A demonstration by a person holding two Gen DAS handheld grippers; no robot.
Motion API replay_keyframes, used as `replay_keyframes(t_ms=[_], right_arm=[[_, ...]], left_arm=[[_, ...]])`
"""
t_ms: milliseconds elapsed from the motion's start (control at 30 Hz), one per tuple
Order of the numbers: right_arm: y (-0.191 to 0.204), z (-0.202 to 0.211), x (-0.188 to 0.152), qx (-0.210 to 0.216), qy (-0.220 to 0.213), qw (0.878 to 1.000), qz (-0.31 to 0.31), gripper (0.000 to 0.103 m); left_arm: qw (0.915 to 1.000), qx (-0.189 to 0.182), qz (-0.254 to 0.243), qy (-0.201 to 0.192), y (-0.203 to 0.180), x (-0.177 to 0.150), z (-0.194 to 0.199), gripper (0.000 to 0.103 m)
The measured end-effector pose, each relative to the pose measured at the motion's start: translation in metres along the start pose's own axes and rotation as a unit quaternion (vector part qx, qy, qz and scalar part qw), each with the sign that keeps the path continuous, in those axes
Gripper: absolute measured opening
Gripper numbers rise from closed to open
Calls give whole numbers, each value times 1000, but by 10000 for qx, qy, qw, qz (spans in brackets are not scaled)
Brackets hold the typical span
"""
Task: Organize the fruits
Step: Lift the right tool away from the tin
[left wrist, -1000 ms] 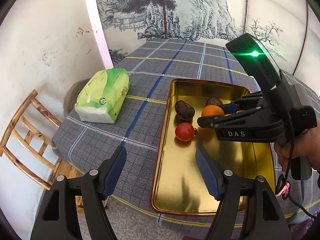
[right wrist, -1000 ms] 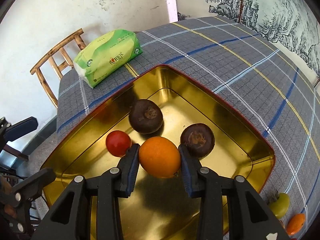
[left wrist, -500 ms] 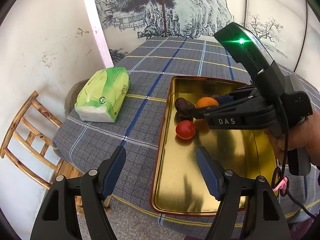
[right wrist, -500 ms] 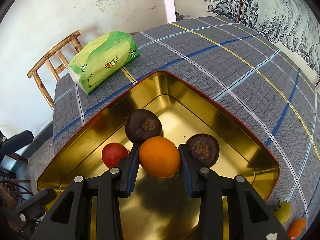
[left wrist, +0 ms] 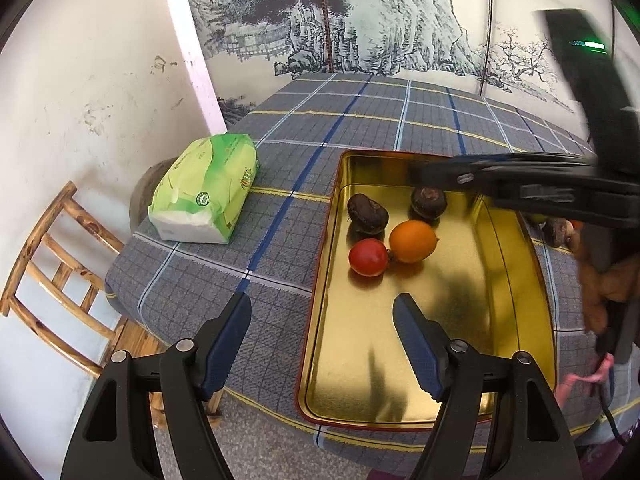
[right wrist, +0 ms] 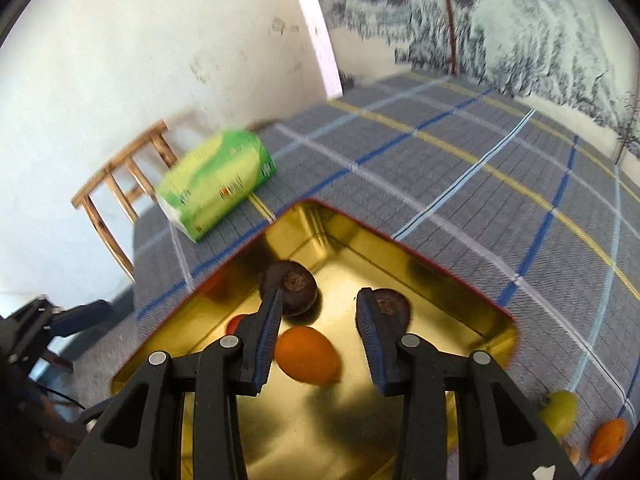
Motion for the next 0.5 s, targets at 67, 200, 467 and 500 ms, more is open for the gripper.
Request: replay_keyframes(t_ms=[67, 200, 467, 500], right_arm=[[2, 26, -5, 59, -337, 9994, -32, 37], [5, 73, -29, -98, -681, 9976, 83, 37], [-21, 168, -115, -1337, -885, 9870, 98, 38], [-27, 179, -125, -1458, -927, 9850, -2, 39]], left_arm=[[10000, -20, -10, -28, -1, 0, 3, 74], [9999, -93, -28, -122, -6, 4, 12, 74], [9987, -129, -335, -368, -31, 11, 35, 75], [9984, -126, -391, -401, -35, 12, 38, 75]])
Point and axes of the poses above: each gripper's, at about its wrist camera, not at the fingertips, and z roughly against the way its jaws point, y to its left, x to its top, the point moved 5 cm from there along -z, roughly the way its jaws point, and after that the axes turned 13 degrees about x, right-handed, at the moved point
